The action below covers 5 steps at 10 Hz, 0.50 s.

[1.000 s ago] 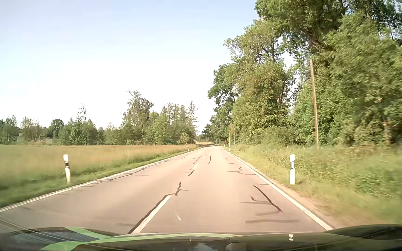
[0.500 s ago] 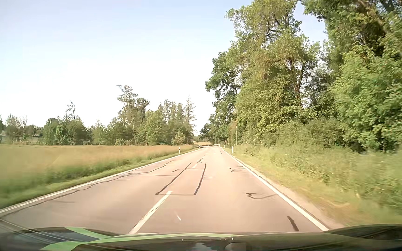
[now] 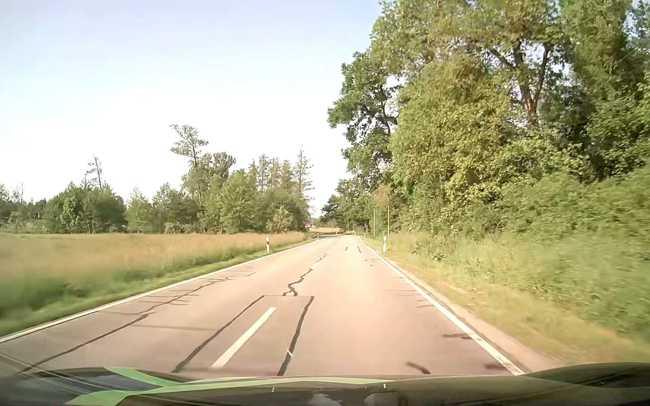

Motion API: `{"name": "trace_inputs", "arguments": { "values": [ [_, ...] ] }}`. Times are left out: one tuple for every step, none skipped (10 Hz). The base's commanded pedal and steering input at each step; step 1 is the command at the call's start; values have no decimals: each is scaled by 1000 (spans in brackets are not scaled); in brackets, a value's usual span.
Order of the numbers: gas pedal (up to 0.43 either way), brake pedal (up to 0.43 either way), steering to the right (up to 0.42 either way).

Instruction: Follow the waypoints while adhering to traffic rules and regulations

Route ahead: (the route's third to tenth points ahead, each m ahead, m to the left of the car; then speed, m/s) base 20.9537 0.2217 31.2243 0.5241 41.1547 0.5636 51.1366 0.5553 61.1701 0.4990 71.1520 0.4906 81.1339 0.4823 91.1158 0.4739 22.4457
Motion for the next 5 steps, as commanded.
{"name": "trace_inputs", "arguments": {
  "values": [
    [0, 0, -2],
    [0, 0, -2],
    [0, 0, -2],
    [0, 0, -2],
    [0, 0, -2]
  ]
}}
